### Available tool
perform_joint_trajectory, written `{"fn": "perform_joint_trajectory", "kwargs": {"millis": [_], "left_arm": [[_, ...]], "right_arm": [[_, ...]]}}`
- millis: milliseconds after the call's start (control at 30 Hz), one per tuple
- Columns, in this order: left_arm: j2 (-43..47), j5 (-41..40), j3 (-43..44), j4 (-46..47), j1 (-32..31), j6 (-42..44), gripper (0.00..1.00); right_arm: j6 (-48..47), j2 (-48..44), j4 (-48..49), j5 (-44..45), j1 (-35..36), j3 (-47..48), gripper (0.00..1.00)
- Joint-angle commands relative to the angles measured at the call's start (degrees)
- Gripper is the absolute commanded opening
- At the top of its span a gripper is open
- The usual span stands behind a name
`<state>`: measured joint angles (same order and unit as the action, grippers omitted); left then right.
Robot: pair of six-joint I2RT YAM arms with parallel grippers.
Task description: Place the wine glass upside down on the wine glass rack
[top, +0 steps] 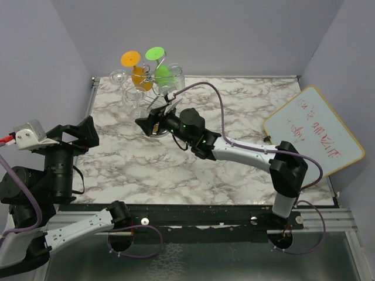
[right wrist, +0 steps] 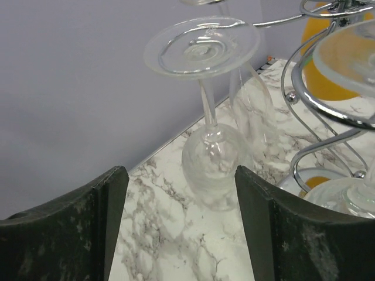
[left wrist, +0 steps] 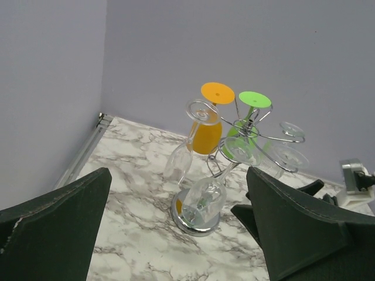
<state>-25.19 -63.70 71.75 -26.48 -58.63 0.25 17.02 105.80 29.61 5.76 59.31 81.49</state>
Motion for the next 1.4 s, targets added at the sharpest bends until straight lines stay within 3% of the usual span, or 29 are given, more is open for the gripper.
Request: {"fn": "perform_joint_trajectory", "kwargs": {"millis": [0, 233, 367, 567, 767, 1067, 1367], "left_arm": [[0.58, -0.49, -0.83, -2.81, -0.43, -1.93, 0.99], [0.75, 1.02, -2.18, -5.56, -0.43, -6.0, 0.99], [0.79, 1.98, -3.5, -8.63, -0.43, -10.23, 0.99], [0.51, 4.85, -4.18, -11.35, -0.43, -13.17, 0.99], [-2.46, 7.19, 1.9, -12.59, -0.43, -9.86, 0.99], [-4.82, 8.55, 7.61, -12.9, -0.4, -5.32, 0.99], [-3.65, 7.72, 11.46, -13.36, -0.34, -4.76, 0.99]], "right_arm": [[-0.36, -7.45, -0.13, -5.15, 0.46, -6.54, 0.79], [-0.94, -20.78, -9.31, -5.06, 0.46, -19.6, 0.86], [1.45, -28.62, -21.76, 5.76, 0.46, -23.36, 1.0], [7.72, -38.82, -46.32, 27.76, 0.46, -22.15, 1.0], [9.39, -47.14, -62.95, 38.75, 0.46, -16.3, 1.0], [3.35, -56.73, -71.25, 48.64, 0.46, -7.74, 1.0], [2.02, -57.28, -73.05, 55.02, 0.48, -2.12, 1.0]]}}
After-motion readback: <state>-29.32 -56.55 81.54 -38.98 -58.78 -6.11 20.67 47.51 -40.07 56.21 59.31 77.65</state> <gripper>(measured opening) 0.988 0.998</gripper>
